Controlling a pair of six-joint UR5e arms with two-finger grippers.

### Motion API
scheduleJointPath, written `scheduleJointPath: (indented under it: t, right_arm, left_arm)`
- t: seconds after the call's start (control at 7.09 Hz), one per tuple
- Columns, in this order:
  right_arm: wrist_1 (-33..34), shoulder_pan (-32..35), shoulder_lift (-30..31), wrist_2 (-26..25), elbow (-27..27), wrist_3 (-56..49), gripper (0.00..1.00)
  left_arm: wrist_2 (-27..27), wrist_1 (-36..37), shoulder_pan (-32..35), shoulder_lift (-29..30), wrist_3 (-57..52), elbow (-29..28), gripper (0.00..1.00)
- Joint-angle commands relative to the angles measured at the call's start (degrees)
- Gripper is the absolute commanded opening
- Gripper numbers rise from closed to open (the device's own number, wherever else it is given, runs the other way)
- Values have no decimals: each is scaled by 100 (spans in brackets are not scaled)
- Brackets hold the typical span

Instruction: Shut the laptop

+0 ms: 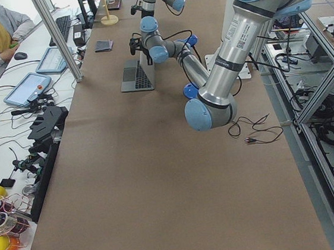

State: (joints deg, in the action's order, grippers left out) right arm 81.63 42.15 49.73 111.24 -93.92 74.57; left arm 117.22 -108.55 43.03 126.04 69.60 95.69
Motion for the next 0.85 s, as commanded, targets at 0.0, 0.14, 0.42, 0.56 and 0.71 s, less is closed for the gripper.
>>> scheduleJointPath:
  t: [0.0, 0.14, 0.42, 0.56, 0.71]
  right_arm:
    - [-662, 126, -367, 90, 1090, -13, 0]
    - [-858, 179, -568, 178, 1583, -21, 0]
    - [-921, 188, -946, 196, 2217, -82, 0]
    - [-1234, 188, -1069, 196, 2647, -126, 0]
    - [-1612, 188, -1079, 196, 3051, -135, 0]
  left_arm:
    - [-128, -410, 126, 261, -8, -768, 0]
    - [-138, -578, 222, 419, 1, -1154, 0]
    - [-530, -1271, 241, 779, 1, -2208, 0]
    - [-594, -1509, 241, 920, 1, -2622, 0]
    - [-725, -1685, 241, 1018, -8, -2965, 0]
